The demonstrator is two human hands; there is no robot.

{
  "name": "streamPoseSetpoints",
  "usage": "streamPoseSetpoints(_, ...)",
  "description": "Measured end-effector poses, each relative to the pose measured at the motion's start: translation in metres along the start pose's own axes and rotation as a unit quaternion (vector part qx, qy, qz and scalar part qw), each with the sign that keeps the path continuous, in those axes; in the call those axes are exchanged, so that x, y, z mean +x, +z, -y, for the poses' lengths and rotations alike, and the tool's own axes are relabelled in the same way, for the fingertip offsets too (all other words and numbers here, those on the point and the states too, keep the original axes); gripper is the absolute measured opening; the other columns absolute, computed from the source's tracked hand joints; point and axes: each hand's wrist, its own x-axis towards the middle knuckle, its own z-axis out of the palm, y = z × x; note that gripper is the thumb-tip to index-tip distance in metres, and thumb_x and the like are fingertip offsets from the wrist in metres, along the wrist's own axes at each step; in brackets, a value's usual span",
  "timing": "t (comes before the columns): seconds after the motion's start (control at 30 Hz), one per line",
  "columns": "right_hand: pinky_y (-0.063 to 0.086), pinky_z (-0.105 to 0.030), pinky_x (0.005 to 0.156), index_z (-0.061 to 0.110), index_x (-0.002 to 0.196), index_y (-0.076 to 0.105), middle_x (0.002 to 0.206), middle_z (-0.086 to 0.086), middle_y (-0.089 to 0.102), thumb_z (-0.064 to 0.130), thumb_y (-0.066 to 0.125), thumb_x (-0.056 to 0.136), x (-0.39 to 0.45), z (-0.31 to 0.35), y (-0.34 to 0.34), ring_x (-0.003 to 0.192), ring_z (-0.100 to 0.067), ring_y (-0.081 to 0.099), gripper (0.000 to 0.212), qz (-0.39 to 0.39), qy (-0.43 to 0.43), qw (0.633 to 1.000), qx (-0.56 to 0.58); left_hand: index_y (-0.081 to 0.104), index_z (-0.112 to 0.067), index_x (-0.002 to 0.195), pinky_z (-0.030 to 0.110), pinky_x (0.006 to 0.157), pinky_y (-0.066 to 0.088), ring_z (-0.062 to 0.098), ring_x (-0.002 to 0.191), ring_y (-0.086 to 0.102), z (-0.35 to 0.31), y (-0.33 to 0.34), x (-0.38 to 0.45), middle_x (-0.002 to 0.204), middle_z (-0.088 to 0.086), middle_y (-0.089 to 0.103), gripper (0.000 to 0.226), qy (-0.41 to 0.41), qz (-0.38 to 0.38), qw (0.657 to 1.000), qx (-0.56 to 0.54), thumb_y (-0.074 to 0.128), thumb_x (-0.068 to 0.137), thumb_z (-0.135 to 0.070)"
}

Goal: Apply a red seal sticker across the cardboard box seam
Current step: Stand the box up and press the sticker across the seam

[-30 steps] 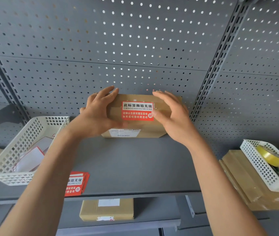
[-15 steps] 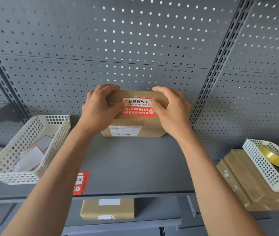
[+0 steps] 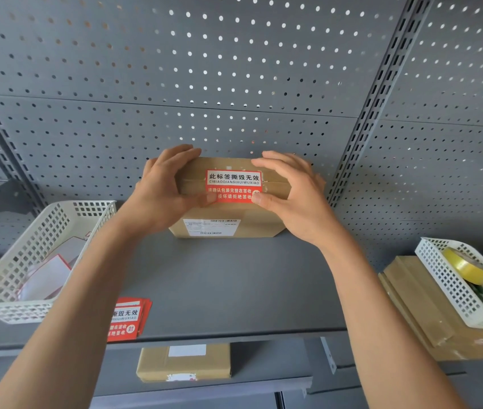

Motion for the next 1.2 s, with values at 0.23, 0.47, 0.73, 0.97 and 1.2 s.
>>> streamPoseSetpoints(0.23,0.011,-0.049,0.12,0.042,0.144,0.043,0.151,0.023,0.039,0.07,0.057,0.078,-0.003,0.012,0.004,0.146,-0.004,0.019,0.073,0.0,0.028,0.998,-0.056,0.046,-0.039,0.141,0.054,0.11,0.036,0.016,0.134,0.035,-0.01,0.011,-0.007,0.143,-0.023,0.042,0.104,-0.029,-0.044,0.997,0.055,0.058,0.053,-0.094)
streamPoseSetpoints(0.47,0.008,-0.05,0.119,0.043,0.151,0.033,0.166,0.011,0.016,0.074,0.057,0.082,-0.003,0.01,0.013,0.152,-0.013,0.008,0.08,0.008,0.029,0.987,-0.16,0.048,-0.036,0.134,0.053,0.096,0.046,0.023,0.124,0.043,-0.003,0.022,-0.008,0.133,-0.016,0.05,0.099,0.001,-0.096,0.988,0.119,0.055,0.055,-0.096)
streamPoseSetpoints(0.73,0.01,-0.041,0.12,0.037,0.148,0.043,0.161,0.008,0.032,0.051,0.071,0.084,-0.008,0.004,0.004,0.15,-0.013,0.018,0.071,0.013,0.003,0.998,-0.069,0.045,-0.035,0.142,0.054,0.107,0.04,0.026,0.131,0.038,0.003,0.016,-0.012,0.149,-0.014,0.041,0.1,0.01,-0.056,0.995,0.082,0.057,0.058,-0.089)
streamPoseSetpoints(0.97,0.002,-0.04,0.124,0.036,0.148,0.042,0.162,0.013,0.028,0.015,0.068,0.092,-0.022,0.004,-0.005,0.152,-0.007,0.01,0.065,0.064,0.013,0.998,-0.011,0.044,-0.036,0.143,0.057,0.106,0.04,0.027,0.134,0.035,0.002,0.016,-0.028,0.151,-0.014,0.038,0.094,0.016,-0.046,0.996,0.072,0.058,0.063,-0.083)
streamPoseSetpoints(1.2,0.005,-0.048,0.126,0.037,0.146,0.045,0.161,0.015,0.032,-0.007,0.048,0.092,-0.038,0.0,-0.003,0.153,0.0,0.01,0.069,0.054,0.023,0.996,0.073,0.04,-0.03,0.15,0.046,0.117,0.029,0.03,0.146,0.025,-0.003,0.016,-0.045,0.163,-0.007,0.028,0.086,0.015,-0.021,0.997,0.071,0.068,0.076,-0.064)
